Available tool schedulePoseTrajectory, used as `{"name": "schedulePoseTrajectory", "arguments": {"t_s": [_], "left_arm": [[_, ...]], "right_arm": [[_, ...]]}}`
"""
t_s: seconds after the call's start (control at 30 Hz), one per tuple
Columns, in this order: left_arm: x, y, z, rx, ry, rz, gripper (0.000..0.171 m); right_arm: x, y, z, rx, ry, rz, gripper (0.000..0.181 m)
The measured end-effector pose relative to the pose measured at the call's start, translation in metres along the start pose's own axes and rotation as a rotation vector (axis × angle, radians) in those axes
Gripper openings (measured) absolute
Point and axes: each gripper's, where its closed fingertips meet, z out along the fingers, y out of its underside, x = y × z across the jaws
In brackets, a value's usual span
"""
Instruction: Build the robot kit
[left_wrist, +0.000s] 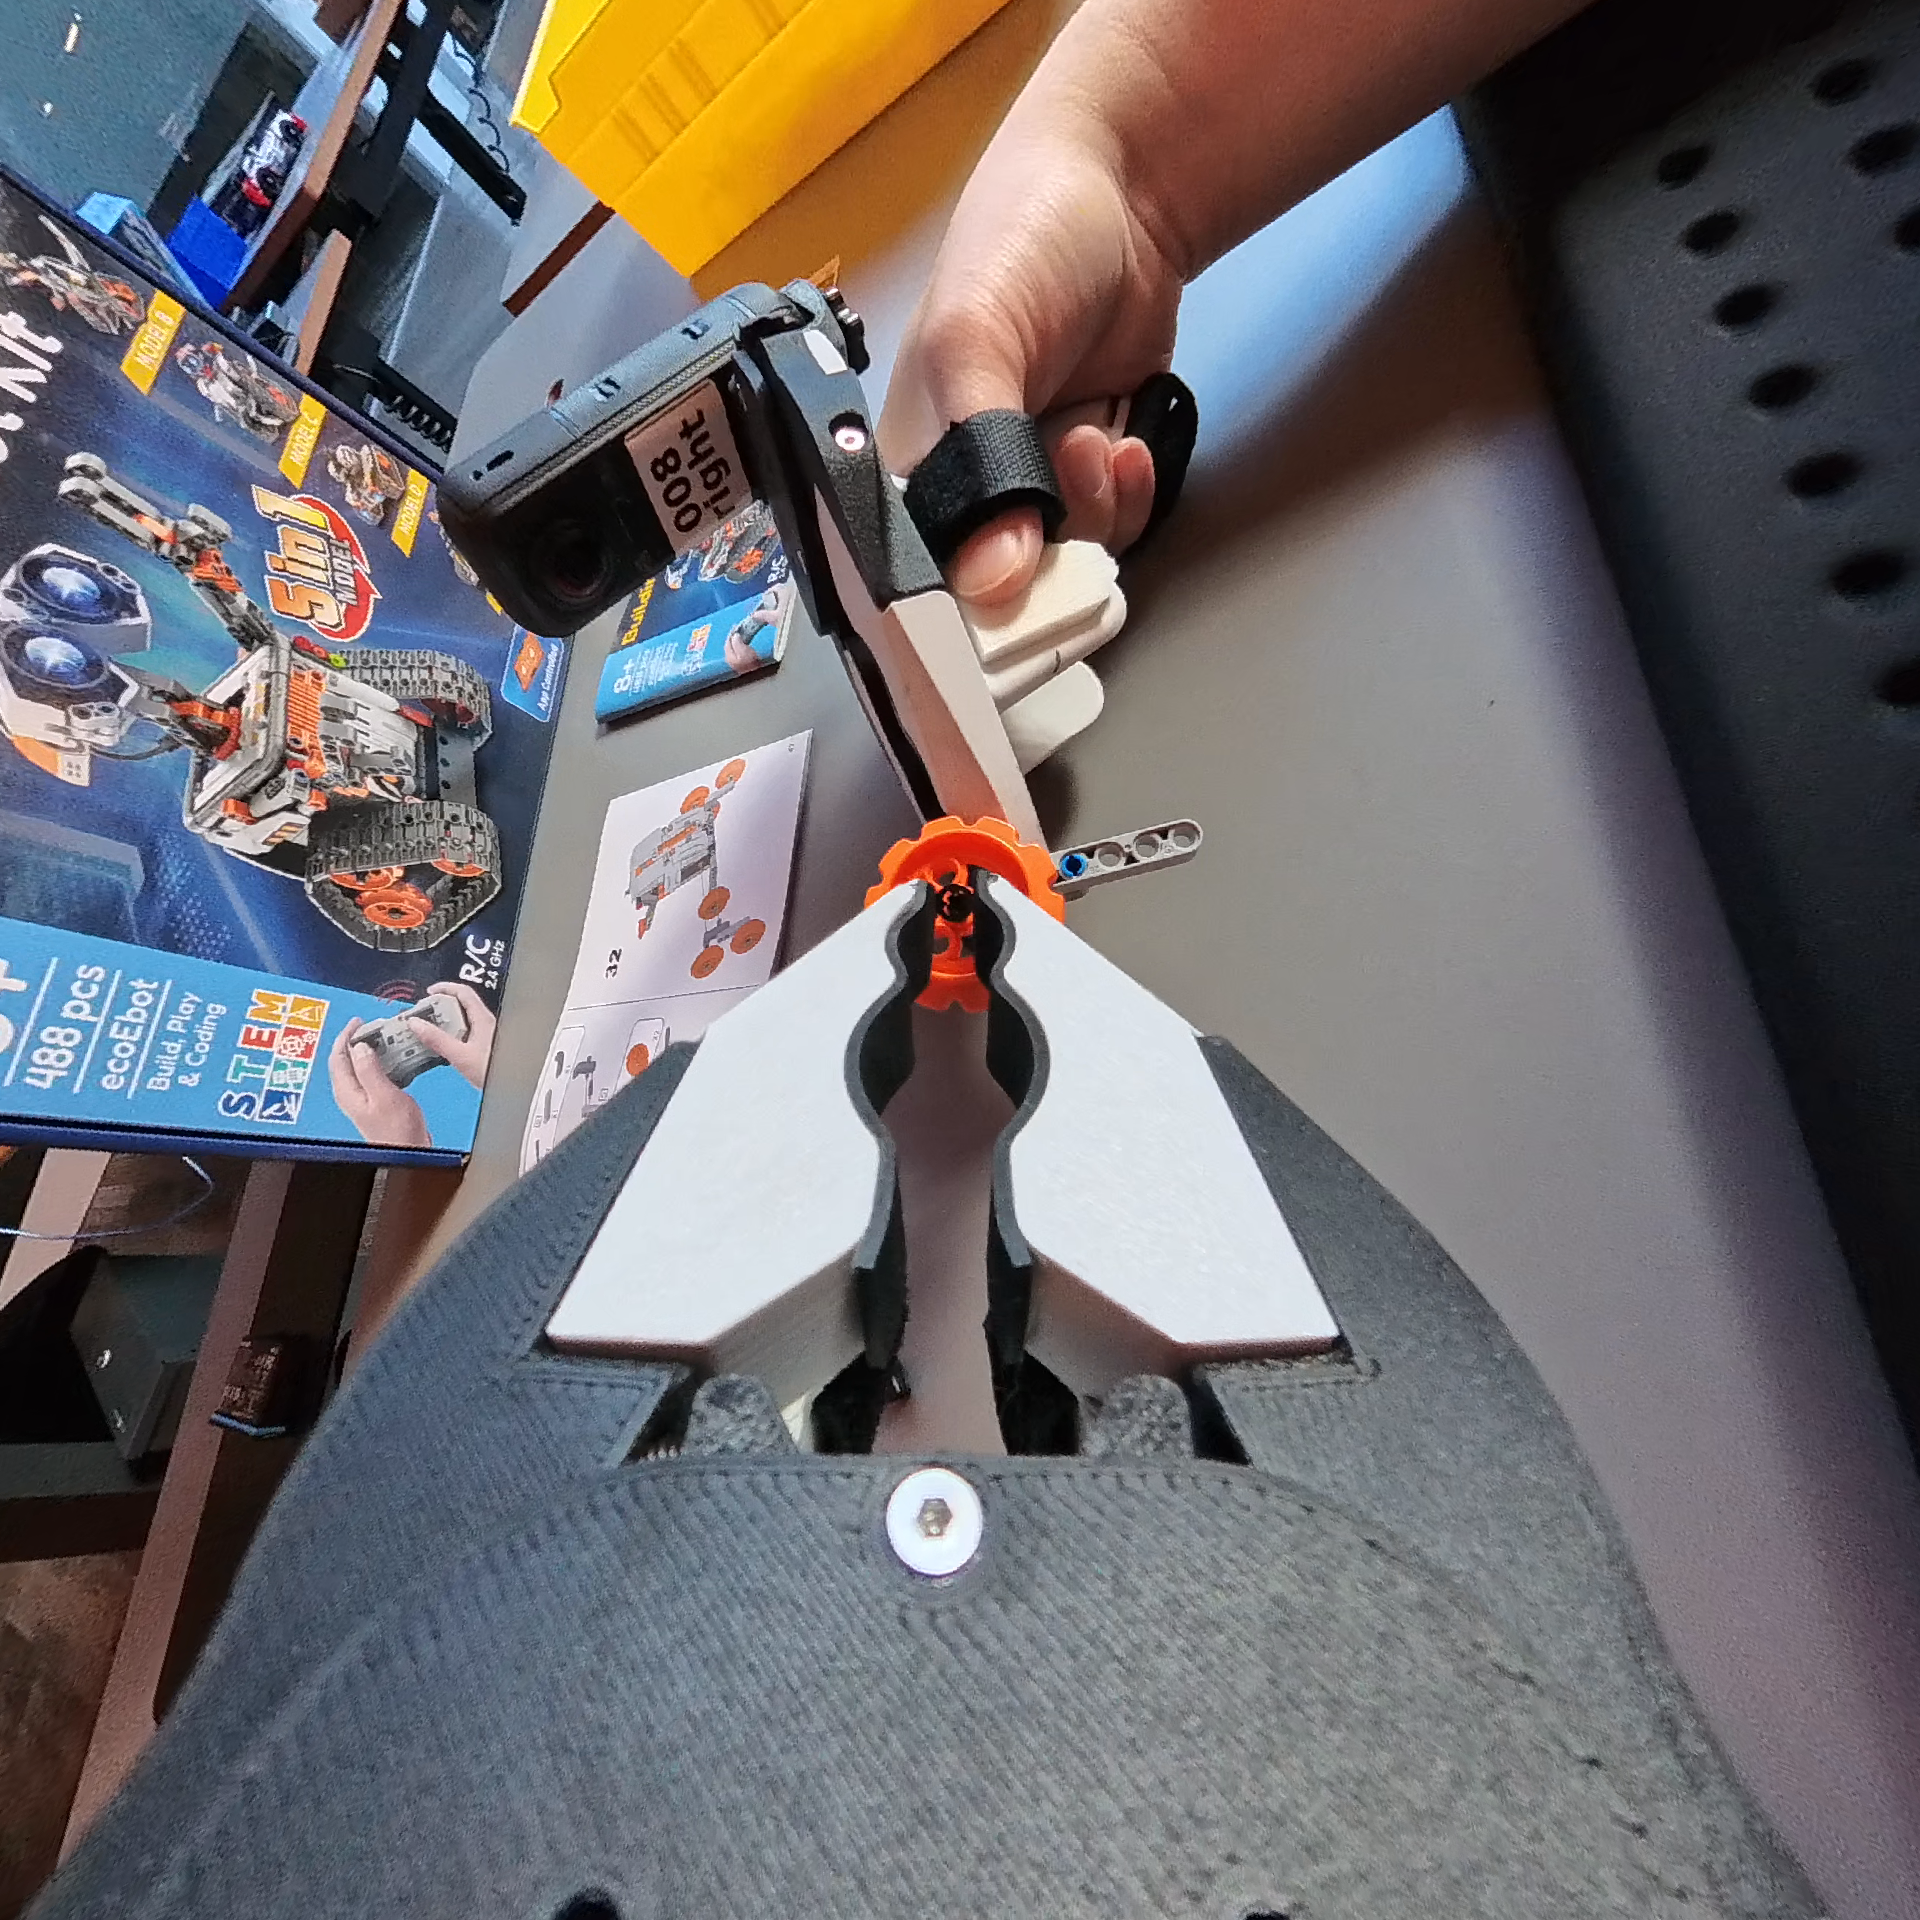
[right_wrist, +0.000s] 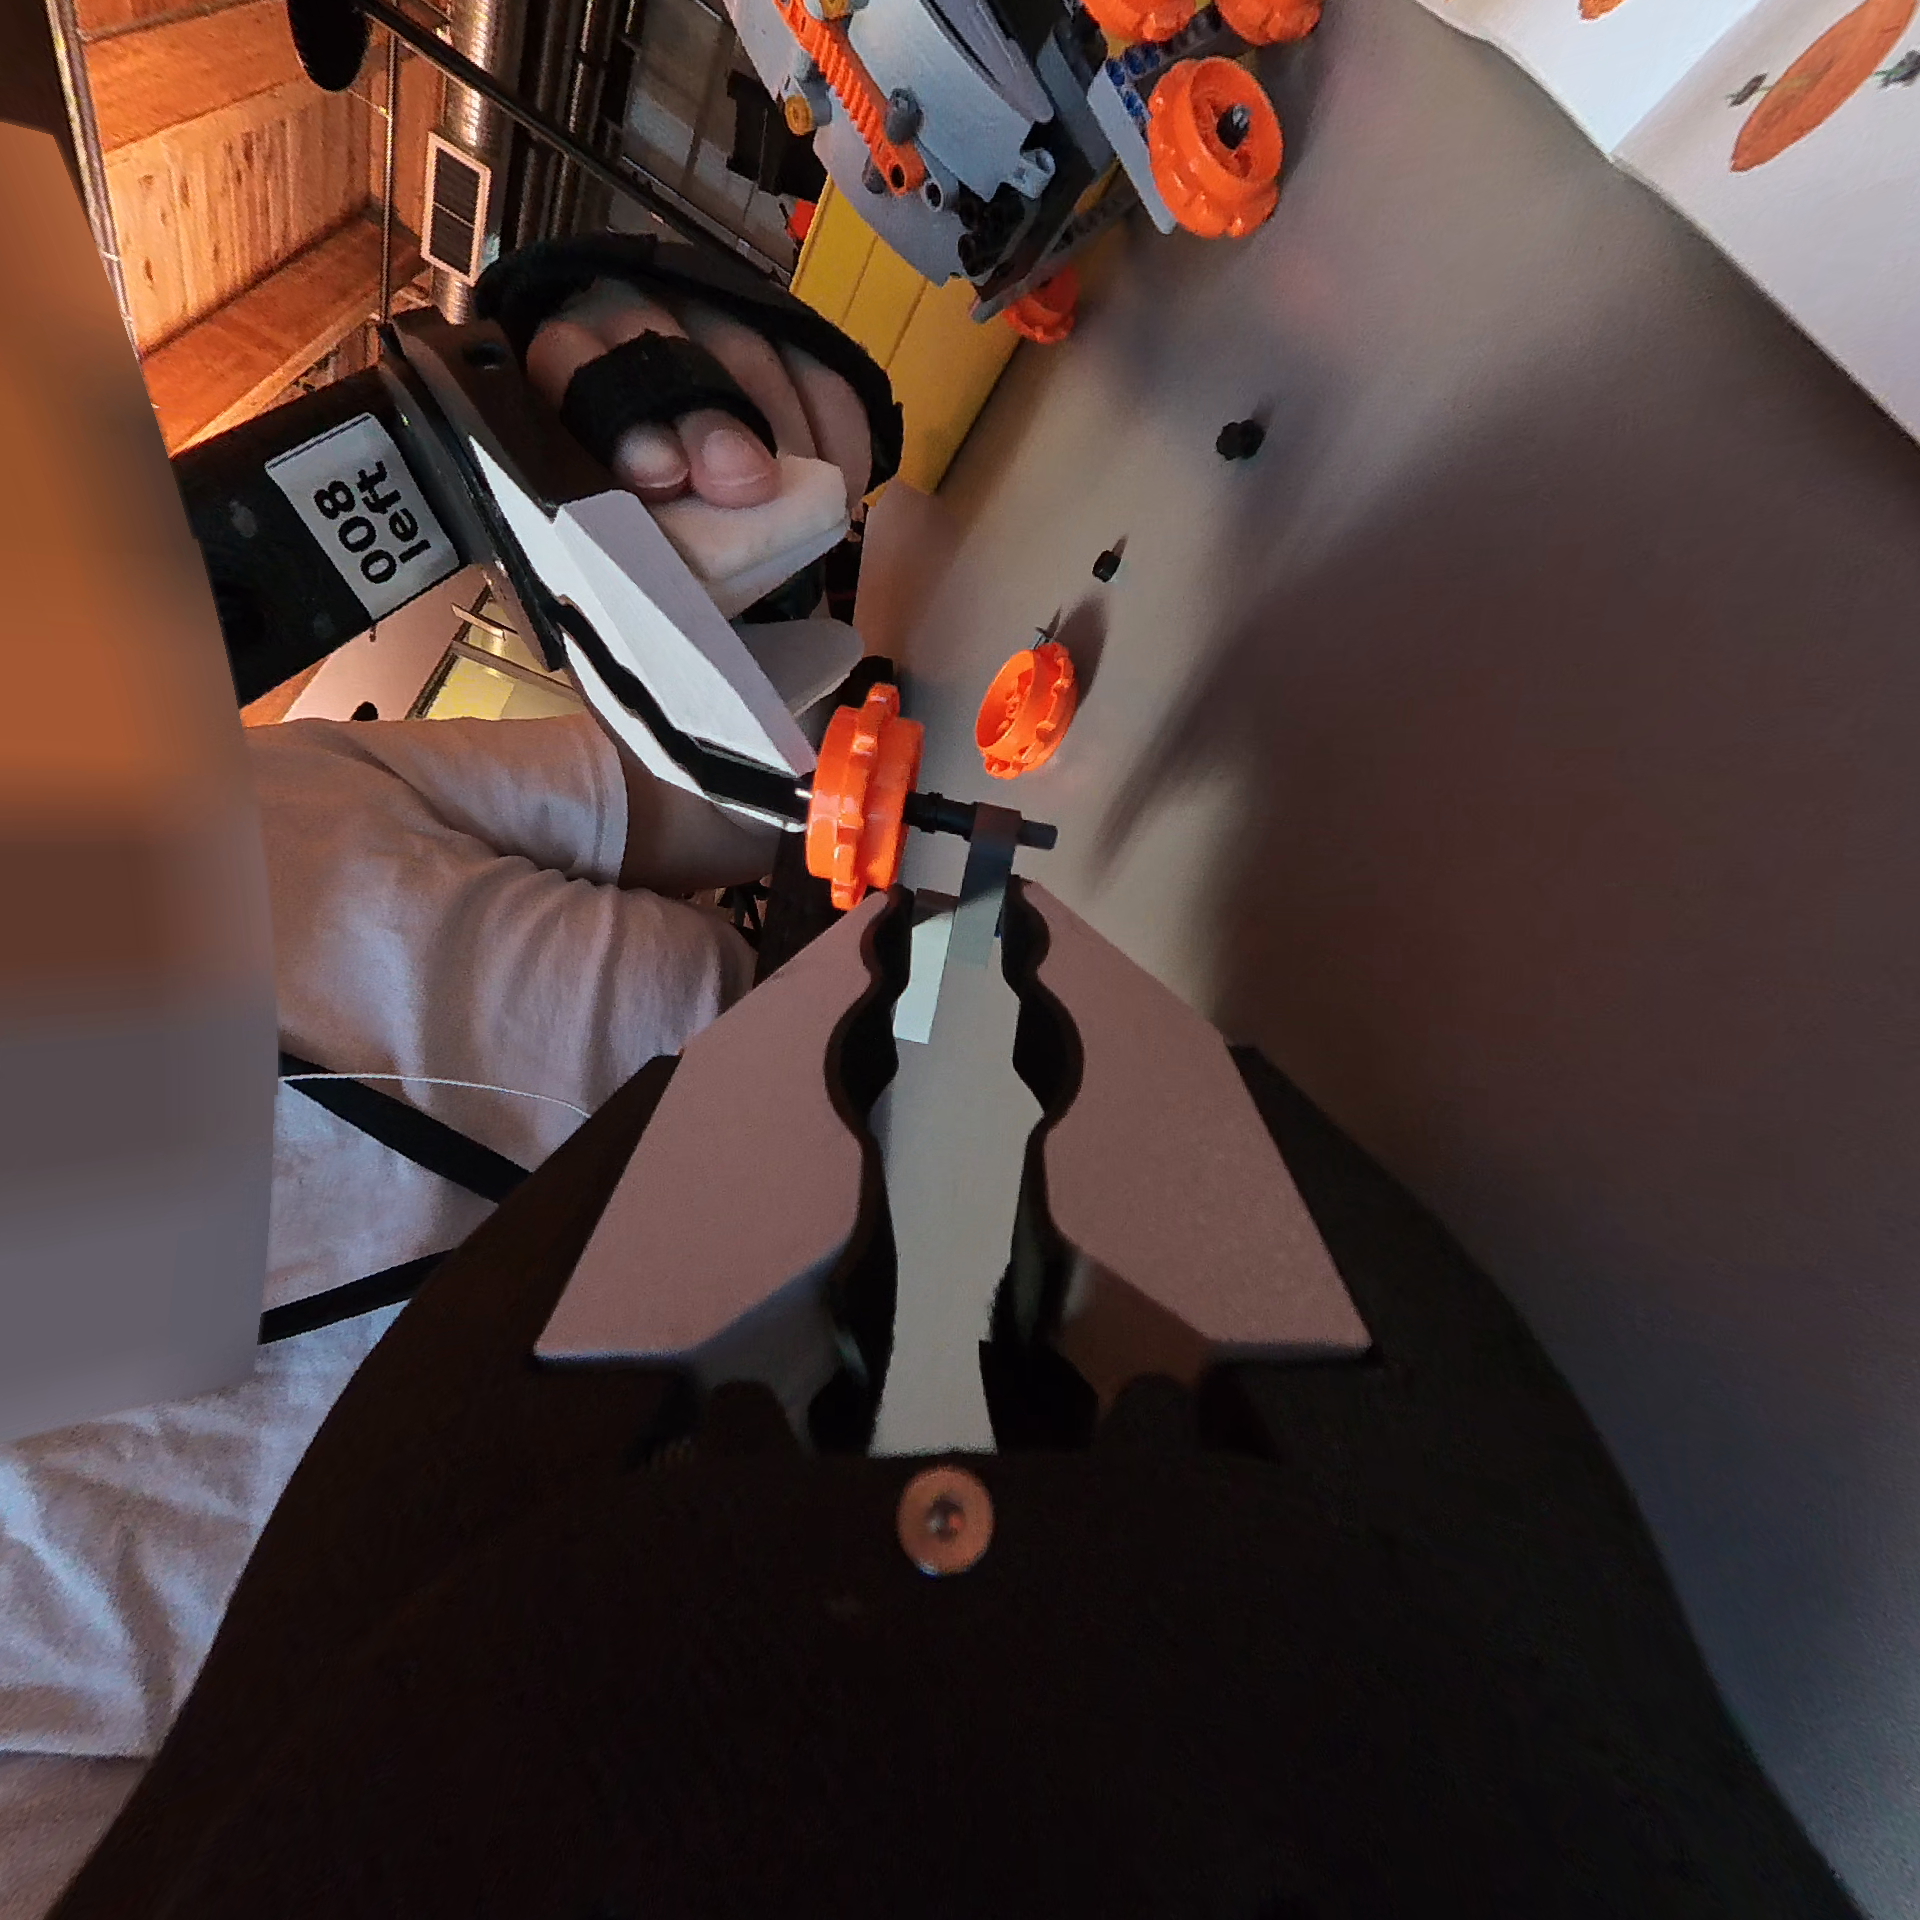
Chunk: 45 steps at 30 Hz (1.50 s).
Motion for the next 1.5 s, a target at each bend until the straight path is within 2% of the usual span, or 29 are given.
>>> {"name": "schedulePoseTrajectory", "arguments": {"t_s": [0.23,0.4,1.17,1.5], "left_arm": [[0.008,-0.001,-0.002,0.007,0.035,0.031,0.005],[0.005,0.002,0.001,-0.029,0.005,0.040,0.005],[0.000,-0.018,-0.009,0.174,-0.005,-0.051,0.005],[0.005,-0.006,-0.005,0.125,0.016,-0.056,0.005]], "right_arm": [[-0.001,0.006,0.004,-0.038,-0.011,0.014,0.016],[0.001,0.003,0.003,-0.014,0.011,0.009,0.016],[-0.019,0.000,0.001,0.027,-0.131,0.022,0.016],[-0.011,0.003,0.005,0.011,-0.060,0.008,0.016]]}}
